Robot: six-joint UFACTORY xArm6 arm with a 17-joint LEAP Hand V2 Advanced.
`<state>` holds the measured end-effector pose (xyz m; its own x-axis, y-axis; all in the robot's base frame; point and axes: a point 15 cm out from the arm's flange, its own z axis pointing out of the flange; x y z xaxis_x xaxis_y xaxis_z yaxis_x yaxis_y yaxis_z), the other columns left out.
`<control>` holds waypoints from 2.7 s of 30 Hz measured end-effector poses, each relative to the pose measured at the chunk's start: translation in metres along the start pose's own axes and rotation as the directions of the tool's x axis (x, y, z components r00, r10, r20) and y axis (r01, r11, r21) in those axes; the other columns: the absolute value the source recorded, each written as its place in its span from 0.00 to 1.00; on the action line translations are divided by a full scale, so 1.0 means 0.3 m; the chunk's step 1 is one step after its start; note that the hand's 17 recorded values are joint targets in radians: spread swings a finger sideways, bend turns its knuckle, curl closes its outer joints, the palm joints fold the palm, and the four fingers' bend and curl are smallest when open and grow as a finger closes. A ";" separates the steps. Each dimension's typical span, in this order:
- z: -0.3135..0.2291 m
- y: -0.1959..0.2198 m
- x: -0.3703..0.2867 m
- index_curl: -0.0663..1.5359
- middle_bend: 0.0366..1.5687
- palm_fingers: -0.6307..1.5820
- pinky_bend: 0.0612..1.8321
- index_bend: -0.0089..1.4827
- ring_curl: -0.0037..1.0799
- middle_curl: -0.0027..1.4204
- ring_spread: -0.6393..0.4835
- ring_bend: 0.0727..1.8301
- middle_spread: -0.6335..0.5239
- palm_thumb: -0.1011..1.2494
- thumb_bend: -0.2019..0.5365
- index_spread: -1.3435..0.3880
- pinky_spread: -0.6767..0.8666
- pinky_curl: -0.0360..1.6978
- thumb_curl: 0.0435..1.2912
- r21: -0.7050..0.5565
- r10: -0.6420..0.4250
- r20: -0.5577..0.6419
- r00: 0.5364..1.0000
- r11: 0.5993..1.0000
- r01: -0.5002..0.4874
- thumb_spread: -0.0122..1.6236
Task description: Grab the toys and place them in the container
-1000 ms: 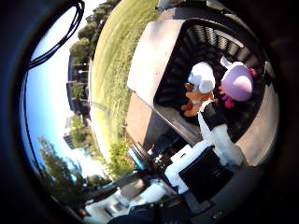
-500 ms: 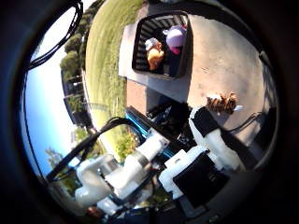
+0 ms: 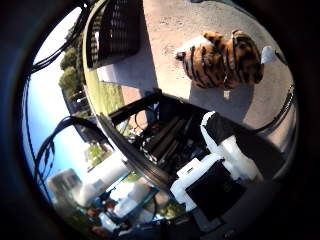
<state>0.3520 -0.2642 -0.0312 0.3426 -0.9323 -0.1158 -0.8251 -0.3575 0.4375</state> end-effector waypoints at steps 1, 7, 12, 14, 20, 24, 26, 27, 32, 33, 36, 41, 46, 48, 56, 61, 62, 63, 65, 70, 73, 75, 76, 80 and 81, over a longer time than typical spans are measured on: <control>0.011 -0.005 0.002 0.21 0.09 0.30 0.31 0.11 0.29 0.23 0.82 0.18 0.62 0.62 0.24 0.66 0.75 0.23 0.29 -0.003 0.003 -0.008 1.000 1.000 -0.003 0.69; 0.134 -0.013 -0.018 0.20 0.09 0.31 0.31 0.12 0.29 0.23 0.82 0.17 0.62 0.62 0.23 0.68 0.75 0.22 0.28 -0.073 0.017 -0.019 1.000 0.997 -0.019 0.69; 0.205 -0.062 -0.010 0.21 0.10 0.36 0.32 0.12 0.30 0.23 0.81 0.19 0.61 0.62 0.23 0.71 0.75 0.21 0.28 -0.074 0.033 -0.070 0.997 0.997 -0.038 0.69; 0.214 -0.081 -0.012 0.21 0.13 0.48 0.34 0.12 0.32 0.24 0.80 0.27 0.57 0.62 0.24 0.71 0.75 0.20 0.28 -0.064 0.029 -0.079 0.996 0.997 -0.035 0.69; 0.156 -0.148 -0.030 0.16 0.45 0.71 0.39 0.12 0.53 0.41 0.67 0.61 0.48 0.71 0.26 0.60 0.72 0.25 0.31 -0.031 -0.012 -0.129 0.992 0.999 0.008 0.66; 0.098 -0.156 -0.035 0.15 0.57 0.78 0.57 0.18 0.63 0.51 0.59 0.66 0.42 0.80 0.29 0.52 0.70 0.33 0.36 0.021 -0.012 -0.160 0.987 1.000 0.015 0.64; 0.046 -0.147 -0.035 0.15 0.63 0.79 0.65 0.23 0.66 0.55 0.56 0.67 0.41 0.83 0.32 0.47 0.68 0.38 0.40 0.048 -0.002 -0.175 0.984 0.999 0.011 0.65; 0.010 -0.133 -0.035 0.15 0.64 0.79 0.66 0.24 0.66 0.56 0.56 0.67 0.40 0.84 0.31 0.46 0.67 0.38 0.40 0.054 0.004 -0.184 0.983 0.999 0.006 0.65; -0.161 0.015 -0.111 0.15 0.70 0.75 0.73 0.35 0.71 0.63 0.51 0.70 0.38 0.86 0.31 0.37 0.62 0.45 0.47 -0.053 0.006 -0.185 0.983 0.998 -0.016 0.66; -0.220 0.042 -0.135 0.16 0.70 0.75 0.74 0.36 0.72 0.64 0.51 0.70 0.38 0.86 0.30 0.36 0.62 0.46 0.48 -0.066 0.007 -0.191 0.982 0.998 -0.020 0.66; -0.405 0.080 -0.235 0.17 0.72 0.73 0.75 0.41 0.75 0.67 0.49 0.72 0.37 0.85 0.28 0.31 0.60 0.48 0.51 -0.048 -0.007 -0.213 0.977 0.999 -0.003 0.66; -0.638 0.134 -0.496 0.18 0.75 0.70 0.77 0.48 0.77 0.70 0.47 0.74 0.37 0.84 0.26 0.26 0.58 0.51 0.55 0.007 -0.071 -0.166 0.984 0.997 0.073 0.66; -0.843 0.090 -0.834 0.20 0.77 0.69 0.79 0.52 0.79 0.73 0.46 0.76 0.37 0.82 0.25 0.22 0.56 0.53 0.58 0.092 -0.200 -0.113 0.973 0.973 0.211 0.66; -0.964 0.023 -0.943 0.21 0.77 0.68 0.80 0.54 0.80 0.73 0.46 0.76 0.37 0.81 0.26 0.21 0.56 0.54 0.59 0.167 -0.240 -0.118 0.964 0.952 0.257 0.66; -1.066 -0.336 -1.244 0.24 0.79 0.67 0.82 0.56 0.81 0.75 0.45 0.78 0.37 0.76 0.24 0.18 0.55 0.55 0.62 0.229 -0.280 -0.035 0.959 0.932 0.280 0.66; -0.975 -0.578 -1.310 0.27 0.80 0.65 0.83 0.57 0.82 0.76 0.45 0.79 0.38 0.74 0.25 0.16 0.54 0.56 0.64 0.195 -0.264 -0.007 0.965 0.946 0.260 0.66; -0.949 -0.616 -1.319 0.28 0.81 0.64 0.83 0.58 0.82 0.76 0.45 0.80 0.38 0.74 0.25 0.16 0.54 0.56 0.64 0.185 -0.259 -0.003 0.966 0.949 0.256 0.66; -0.914 -0.654 -1.328 0.29 0.81 0.64 0.83 0.58 0.83 0.76 0.45 0.80 0.38 0.73 0.25 0.15 0.53 0.57 0.65 0.170 -0.251 0.002 0.968 0.954 0.247 0.67; -0.851 -0.693 -1.344 0.30 0.81 0.63 0.83 0.58 0.83 0.77 0.45 0.81 0.38 0.73 0.25 0.15 0.53 0.57 0.65 0.141 -0.235 0.012 0.972 0.963 0.231 0.67; -0.794 -0.747 -1.360 0.36 0.77 0.59 0.78 0.56 0.78 0.73 0.50 0.80 0.40 0.69 0.24 0.18 0.54 0.57 0.60 0.144 -0.211 0.009 0.978 0.968 0.207 0.71; -0.756 -0.755 -1.351 0.40 0.56 0.40 0.76 0.54 0.72 0.64 0.60 0.67 0.43 0.67 0.22 0.34 0.59 0.55 0.54 0.122 -0.204 0.008 0.979 0.972 0.201 0.71; -0.743 -0.757 -1.343 0.39 0.39 0.20 0.69 0.48 0.63 0.54 0.70 0.54 0.48 0.65 0.23 0.45 0.64 0.52 0.51 0.115 -0.197 0.012 0.980 0.974 0.195 0.71; -0.742 -0.758 -1.338 0.37 0.34 0.19 0.66 0.43 0.56 0.50 0.73 0.47 0.50 0.65 0.23 0.48 0.66 0.49 0.49 0.115 -0.194 0.013 0.981 0.975 0.192 0.71; -0.744 -0.753 -1.322 0.30 0.17 0.20 0.54 0.30 0.40 0.39 0.81 0.32 0.56 0.66 0.24 0.53 0.71 0.41 0.45 0.113 -0.190 0.016 0.982 0.976 0.187 0.71; -0.747 -0.753 -1.319 0.29 0.14 0.21 0.52 0.28 0.38 0.37 0.82 0.30 0.57 0.66 0.24 0.54 0.72 0.39 0.44 0.115 -0.187 0.018 0.982 0.976 0.184 0.71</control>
<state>0.5034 0.1975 0.1156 0.4829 -0.8497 -0.2116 -0.7941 -0.5268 0.3032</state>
